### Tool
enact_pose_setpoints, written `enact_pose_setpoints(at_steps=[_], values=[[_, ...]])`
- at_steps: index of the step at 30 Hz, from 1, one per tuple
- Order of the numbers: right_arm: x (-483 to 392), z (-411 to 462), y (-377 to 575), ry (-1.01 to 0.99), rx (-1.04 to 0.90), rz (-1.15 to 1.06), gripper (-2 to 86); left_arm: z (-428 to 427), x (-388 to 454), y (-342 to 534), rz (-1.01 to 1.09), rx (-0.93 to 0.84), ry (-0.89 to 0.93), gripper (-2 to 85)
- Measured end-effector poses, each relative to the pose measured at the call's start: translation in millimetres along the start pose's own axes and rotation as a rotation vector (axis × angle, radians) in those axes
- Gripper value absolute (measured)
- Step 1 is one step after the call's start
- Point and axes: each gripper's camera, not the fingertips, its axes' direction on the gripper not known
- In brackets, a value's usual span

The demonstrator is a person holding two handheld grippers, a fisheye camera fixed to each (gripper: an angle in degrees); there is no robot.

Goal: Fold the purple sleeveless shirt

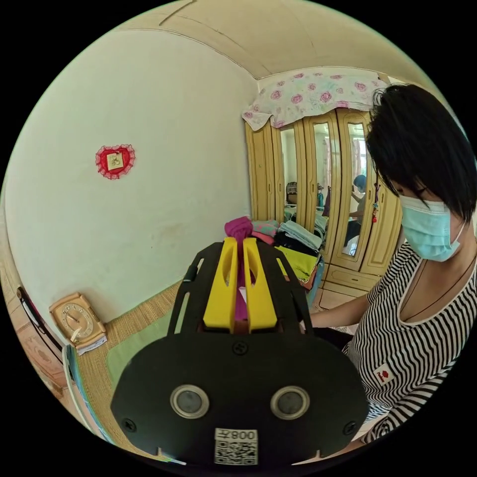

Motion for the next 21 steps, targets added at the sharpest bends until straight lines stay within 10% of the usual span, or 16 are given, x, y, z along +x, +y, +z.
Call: enact_pose_setpoints(at_steps=[14,21], values=[[-115,-51,76,0.133,0.234,-0.262,5.3,-28,84,-77,-0.001,-0.010,-0.086,2.0],[-125,-3,91,-0.147,0.139,-0.352,0.7,-38,126,-104,0.046,-0.001,-0.162,1.9]])
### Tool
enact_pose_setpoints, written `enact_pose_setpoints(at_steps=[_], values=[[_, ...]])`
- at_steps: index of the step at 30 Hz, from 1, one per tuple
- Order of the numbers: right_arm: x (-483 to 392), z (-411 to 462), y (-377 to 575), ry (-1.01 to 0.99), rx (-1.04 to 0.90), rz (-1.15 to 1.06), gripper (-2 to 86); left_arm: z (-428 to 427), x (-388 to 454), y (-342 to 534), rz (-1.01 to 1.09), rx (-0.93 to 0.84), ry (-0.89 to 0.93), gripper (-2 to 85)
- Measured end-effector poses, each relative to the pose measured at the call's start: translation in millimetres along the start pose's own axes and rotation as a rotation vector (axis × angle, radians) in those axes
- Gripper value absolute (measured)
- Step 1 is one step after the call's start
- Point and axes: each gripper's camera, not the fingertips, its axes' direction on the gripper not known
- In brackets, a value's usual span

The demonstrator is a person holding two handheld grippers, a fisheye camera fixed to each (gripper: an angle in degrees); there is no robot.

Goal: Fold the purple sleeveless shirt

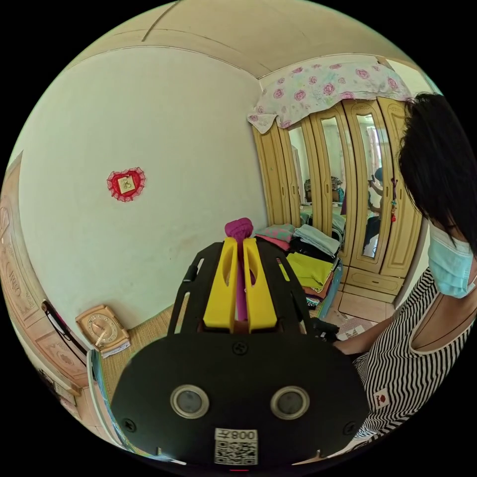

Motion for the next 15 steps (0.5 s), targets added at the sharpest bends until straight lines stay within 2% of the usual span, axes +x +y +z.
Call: enact_pose_setpoints(at_steps=[4,8,15], values=[[-14,-22,21,0.023,0.044,-0.010,0.2,-9,18,-15,0.020,-0.001,-0.003,1.9],[13,-71,61,0.112,0.210,0.135,0.1,-14,36,-26,0.040,0.004,0.011,2.0],[61,-83,95,0.114,0.239,0.259,0.1,-21,58,-39,0.044,0.019,0.092,2.0]])
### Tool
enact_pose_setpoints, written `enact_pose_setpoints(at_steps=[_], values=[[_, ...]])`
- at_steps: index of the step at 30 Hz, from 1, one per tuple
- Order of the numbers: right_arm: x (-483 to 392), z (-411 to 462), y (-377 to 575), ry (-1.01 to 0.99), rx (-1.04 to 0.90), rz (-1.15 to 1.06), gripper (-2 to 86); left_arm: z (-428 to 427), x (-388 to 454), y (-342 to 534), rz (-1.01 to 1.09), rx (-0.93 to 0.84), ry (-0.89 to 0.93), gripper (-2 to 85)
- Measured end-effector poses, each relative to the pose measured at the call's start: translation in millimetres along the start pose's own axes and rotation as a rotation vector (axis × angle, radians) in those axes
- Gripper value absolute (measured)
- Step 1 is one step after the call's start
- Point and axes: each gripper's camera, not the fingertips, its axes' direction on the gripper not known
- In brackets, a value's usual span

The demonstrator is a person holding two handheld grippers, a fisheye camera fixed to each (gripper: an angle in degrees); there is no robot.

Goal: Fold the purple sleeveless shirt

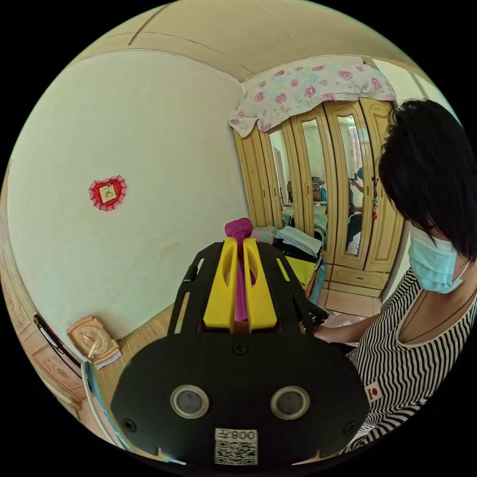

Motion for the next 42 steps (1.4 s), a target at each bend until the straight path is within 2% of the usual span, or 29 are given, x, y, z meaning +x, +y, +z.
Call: enact_pose_setpoints(at_steps=[7,13,16,18,20,23,25,29,31,33,37,42], values=[[-33,15,13,-0.088,-0.085,-0.098,0.2,-1,17,-10,-0.004,-0.017,-0.031,2.1],[-43,25,28,-0.088,-0.121,-0.148,1.1,-2,28,-13,-0.006,-0.002,0.019,2.1],[-37,7,30,-0.007,-0.067,-0.153,3.2,-4,35,-16,0.010,-0.002,0.014,2.1],[-25,-10,37,0.124,-0.006,-0.107,5.4,-6,38,-18,0.016,0.000,0.016,2.1],[-13,-13,41,0.136,-0.008,-0.086,6.1,-8,41,-20,0.021,0.010,0.022,2.1],[11,-9,42,0.118,-0.050,-0.047,6.5,-8,45,-21,0.025,0.024,0.031,2.1],[24,-18,45,0.090,-0.010,-0.019,6.0,-8,45,-21,0.026,0.027,0.043,2.1],[57,-43,56,-0.090,0.088,0.044,2.4,-9,46,-21,0.029,0.025,0.042,2.1],[58,-41,59,-0.160,0.054,0.028,1.3,-10,45,-20,0.030,0.031,0.032,2.1],[42,-33,67,-0.160,-0.025,-0.016,0.7,-9,43,-19,0.026,0.032,0.030,2.1],[41,-32,89,-0.170,-0.066,0.008,0.7,-9,38,-14,0.014,0.034,0.062,2.1],[89,-70,117,-0.209,0.088,0.176,3.8,-17,37,-8,0.025,0.051,0.074,2.0]])
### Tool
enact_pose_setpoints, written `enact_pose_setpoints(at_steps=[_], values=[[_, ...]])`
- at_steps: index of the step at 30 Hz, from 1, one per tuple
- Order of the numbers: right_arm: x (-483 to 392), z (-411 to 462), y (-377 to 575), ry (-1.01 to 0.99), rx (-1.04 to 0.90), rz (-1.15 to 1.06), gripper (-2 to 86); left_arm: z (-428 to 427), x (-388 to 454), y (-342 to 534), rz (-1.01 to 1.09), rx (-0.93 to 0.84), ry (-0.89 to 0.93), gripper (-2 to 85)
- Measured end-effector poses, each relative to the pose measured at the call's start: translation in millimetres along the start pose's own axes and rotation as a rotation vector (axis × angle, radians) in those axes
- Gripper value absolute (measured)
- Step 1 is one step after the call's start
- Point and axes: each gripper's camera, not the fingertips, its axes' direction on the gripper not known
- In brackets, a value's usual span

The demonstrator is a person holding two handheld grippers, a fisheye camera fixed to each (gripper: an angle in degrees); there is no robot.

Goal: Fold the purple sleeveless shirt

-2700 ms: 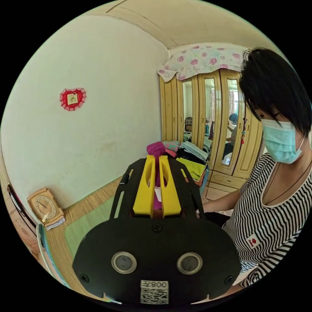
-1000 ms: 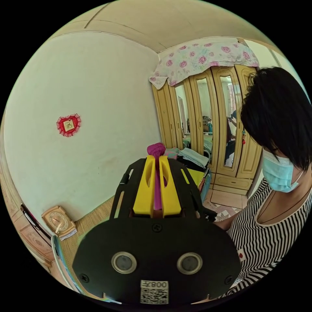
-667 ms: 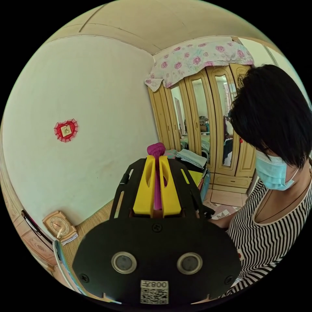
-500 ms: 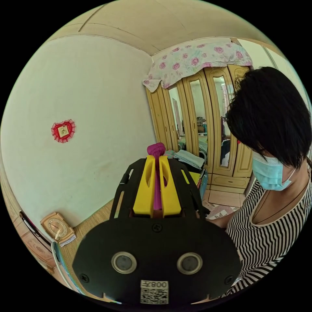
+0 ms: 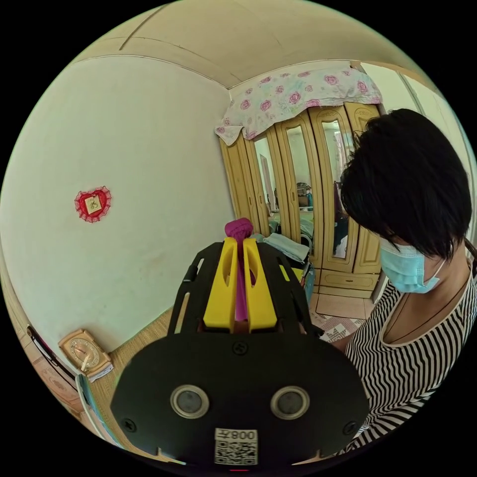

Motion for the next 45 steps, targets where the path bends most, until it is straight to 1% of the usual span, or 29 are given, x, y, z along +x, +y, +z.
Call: enact_pose_setpoints(at_steps=[3,7,11,15,17,19,21,23,24,26,29,35,38,43,45], values=[[8,-19,8,-0.024,0.047,0.024,7.5,-5,0,3,0.014,0.004,-0.002,2.0],[11,-38,16,-0.081,0.106,0.016,8.4,-10,-5,10,0.024,0.005,0.009,2.0],[13,-56,14,-0.131,0.144,-0.002,3.5,-14,-14,21,0.025,0.002,0.007,2.0],[-5,-83,19,-0.077,0.172,-0.038,1.5,-24,-30,38,0.004,-0.008,-0.033,2.0],[-12,-102,22,-0.086,0.185,-0.056,1.1,-35,-48,57,-0.044,-0.010,-0.063,2.0],[-21,-129,26,-0.064,0.217,-0.073,1.0,-43,-66,77,-0.100,-0.018,-0.097,2.0],[-39,-169,29,0.009,0.258,-0.099,0.9,-51,-87,102,-0.173,-0.034,-0.116,2.0],[-58,-202,29,0.072,0.293,-0.129,0.8,-58,-117,143,-0.293,-0.077,-0.141,1.9],[-73,-221,27,0.121,0.308,-0.150,0.8,-60,-125,154,-0.324,-0.087,-0.136,1.9],[-99,-244,22,0.208,0.312,-0.191,0.8,-69,-152,199,-0.454,-0.090,-0.094,1.9],[-146,-270,11,0.296,0.322,-0.275,0.7,-87,-175,245,-0.562,-0.038,-0.043,2.0],[-225,-287,-26,0.406,0.311,-0.419,0.7,-123,-205,285,-0.569,0.033,-0.054,1.9],[-254,-291,-51,0.400,0.331,-0.467,0.7,-134,-223,295,-0.558,0.071,-0.040,1.8],[-298,-294,-80,0.442,0.356,-0.550,0.7,-143,-249,305,-0.517,0.077,-0.039,1.8],[-313,-292,-92,0.489,0.347,-0.566,0.7,-144,-260,311,-0.503,0.076,-0.037,1.8]])
